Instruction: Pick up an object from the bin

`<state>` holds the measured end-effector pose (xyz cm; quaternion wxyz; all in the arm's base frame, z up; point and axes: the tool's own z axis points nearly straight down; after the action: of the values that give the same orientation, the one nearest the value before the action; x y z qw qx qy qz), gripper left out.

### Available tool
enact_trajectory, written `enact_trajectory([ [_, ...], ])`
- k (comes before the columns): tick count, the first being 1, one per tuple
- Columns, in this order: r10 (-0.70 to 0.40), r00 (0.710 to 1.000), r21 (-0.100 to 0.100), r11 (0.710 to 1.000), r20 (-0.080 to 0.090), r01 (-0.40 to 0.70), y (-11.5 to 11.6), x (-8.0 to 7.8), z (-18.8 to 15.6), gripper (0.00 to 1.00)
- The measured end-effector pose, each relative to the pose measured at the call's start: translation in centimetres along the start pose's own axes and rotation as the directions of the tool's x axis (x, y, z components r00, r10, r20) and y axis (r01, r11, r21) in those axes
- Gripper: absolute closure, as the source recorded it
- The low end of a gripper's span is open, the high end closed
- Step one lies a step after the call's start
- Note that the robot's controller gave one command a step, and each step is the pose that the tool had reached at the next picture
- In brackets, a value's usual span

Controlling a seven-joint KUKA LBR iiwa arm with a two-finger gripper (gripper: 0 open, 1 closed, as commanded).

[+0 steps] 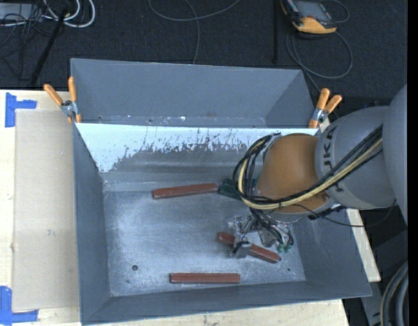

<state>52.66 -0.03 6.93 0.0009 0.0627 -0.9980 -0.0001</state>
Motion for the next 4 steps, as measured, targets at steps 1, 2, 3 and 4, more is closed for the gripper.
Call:
enact_trajectory([
  [1,-0.001,1.000,0.000,1.000,0.000,0.001,-0.01,0.00,0.00,0.00],
  [2,-0.002,1.000,0.000,1.000,0.000,0.002,-0.03,0.00,0.00,1.00],
  [3,-0.003,1.000,0.000,1.000,0.000,0.003,-0.03,0.00,0.00,0.00],
  [4,-0.003,1.000,0.000,1.000,0.001,0.003,-0.04,-0.03,-0.04,1.00],
])
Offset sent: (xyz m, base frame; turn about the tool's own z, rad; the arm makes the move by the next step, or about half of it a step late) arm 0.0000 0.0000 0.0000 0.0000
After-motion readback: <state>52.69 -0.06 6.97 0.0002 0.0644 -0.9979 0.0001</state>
